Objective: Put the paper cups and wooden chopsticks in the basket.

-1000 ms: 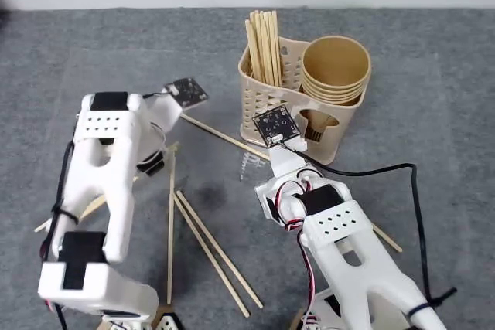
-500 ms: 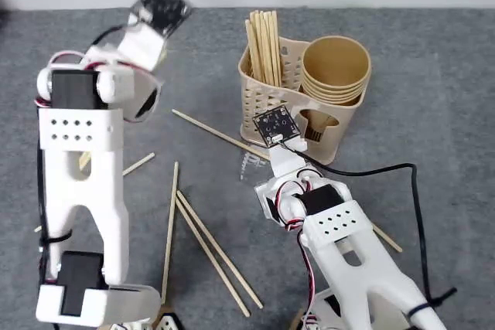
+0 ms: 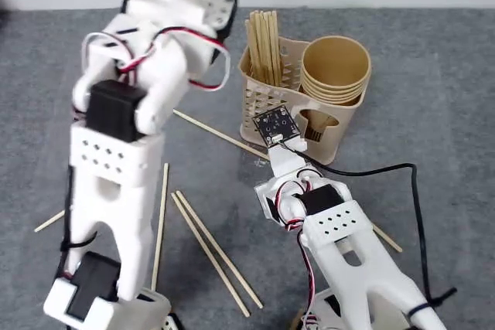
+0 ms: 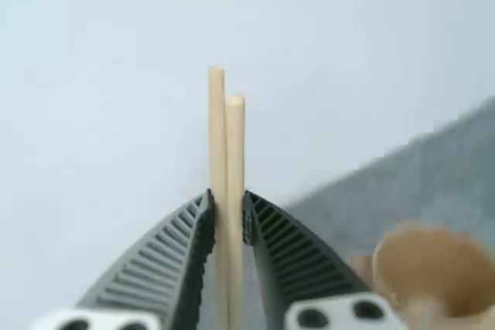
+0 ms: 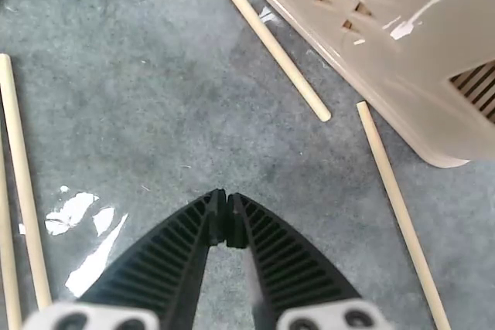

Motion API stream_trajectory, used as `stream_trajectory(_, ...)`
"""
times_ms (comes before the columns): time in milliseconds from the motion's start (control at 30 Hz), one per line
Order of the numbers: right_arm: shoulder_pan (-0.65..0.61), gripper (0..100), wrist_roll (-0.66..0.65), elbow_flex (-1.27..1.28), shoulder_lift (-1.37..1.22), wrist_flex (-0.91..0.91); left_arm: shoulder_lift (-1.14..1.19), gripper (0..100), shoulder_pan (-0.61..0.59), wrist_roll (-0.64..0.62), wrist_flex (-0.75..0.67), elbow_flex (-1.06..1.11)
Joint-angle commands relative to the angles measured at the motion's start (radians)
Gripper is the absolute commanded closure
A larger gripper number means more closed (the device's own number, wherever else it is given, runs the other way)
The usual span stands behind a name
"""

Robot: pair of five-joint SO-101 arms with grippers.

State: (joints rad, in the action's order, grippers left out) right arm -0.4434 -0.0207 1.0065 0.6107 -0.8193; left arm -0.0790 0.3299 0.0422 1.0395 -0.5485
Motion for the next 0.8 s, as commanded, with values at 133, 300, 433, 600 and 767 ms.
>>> stream_trajectory(133,-0.001,99.0,-0.002,0.002,0.036,-0.001,-0.052,99,0.068,-0.155,-0.344,0.119)
stream_trajectory(300,-0.001,99.0,-0.002,0.002,0.036,-0.001,-0.052,99,0.094,-0.204,-0.436,0.245)
stream_trajectory(433,-0.001,98.9,-0.002,0.002,0.036,-0.001,-0.054,98,0.094,-0.23,-0.451,0.346)
stream_trajectory(600,-0.001,98.7,-0.002,0.002,0.036,-0.001,-0.086,85,0.084,-0.23,-0.359,0.354)
stream_trajectory(767,-0.001,98.7,-0.002,0.002,0.036,-0.004,-0.219,83,0.028,-0.226,-0.169,0.344)
